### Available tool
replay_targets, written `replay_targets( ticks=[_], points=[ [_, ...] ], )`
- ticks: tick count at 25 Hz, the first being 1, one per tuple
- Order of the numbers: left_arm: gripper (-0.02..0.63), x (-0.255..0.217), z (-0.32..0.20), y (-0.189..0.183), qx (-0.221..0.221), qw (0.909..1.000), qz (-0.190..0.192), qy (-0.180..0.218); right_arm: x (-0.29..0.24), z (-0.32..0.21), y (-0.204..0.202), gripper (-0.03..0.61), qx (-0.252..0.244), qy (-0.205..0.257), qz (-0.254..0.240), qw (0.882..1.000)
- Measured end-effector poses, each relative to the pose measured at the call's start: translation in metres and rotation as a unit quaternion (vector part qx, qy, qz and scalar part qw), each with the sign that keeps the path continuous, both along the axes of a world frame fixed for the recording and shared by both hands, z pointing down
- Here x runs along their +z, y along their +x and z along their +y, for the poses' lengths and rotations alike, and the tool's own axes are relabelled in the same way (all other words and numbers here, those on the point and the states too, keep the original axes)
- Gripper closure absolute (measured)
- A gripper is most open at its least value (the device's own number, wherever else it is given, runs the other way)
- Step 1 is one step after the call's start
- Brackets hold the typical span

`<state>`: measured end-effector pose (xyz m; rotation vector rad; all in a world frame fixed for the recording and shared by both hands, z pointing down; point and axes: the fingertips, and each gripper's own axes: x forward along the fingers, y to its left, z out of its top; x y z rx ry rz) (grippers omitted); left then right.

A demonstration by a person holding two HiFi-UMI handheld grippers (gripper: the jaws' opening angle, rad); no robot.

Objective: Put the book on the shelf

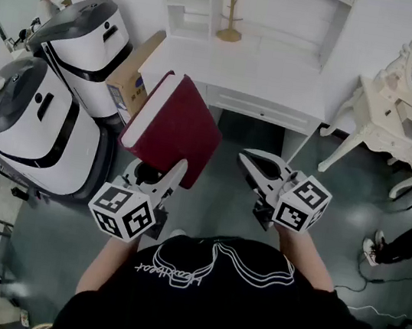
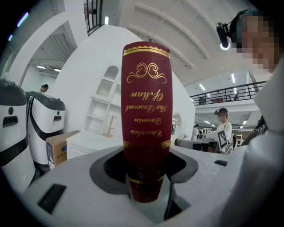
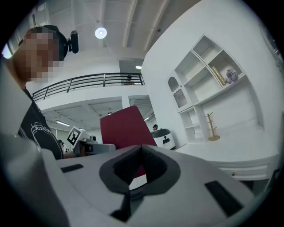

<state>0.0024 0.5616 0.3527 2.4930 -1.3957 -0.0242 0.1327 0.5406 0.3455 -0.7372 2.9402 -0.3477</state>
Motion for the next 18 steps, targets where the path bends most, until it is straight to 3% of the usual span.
replay_targets(
  ticks=[18],
  points=[
    [0.403, 0.018, -0.026, -0.007, -0.002, 0.9997, 0.011, -0.020, 0.024, -0.026, -0.005, 0.572, 0.009, -0.027, -0.003, 1.000]
  ],
)
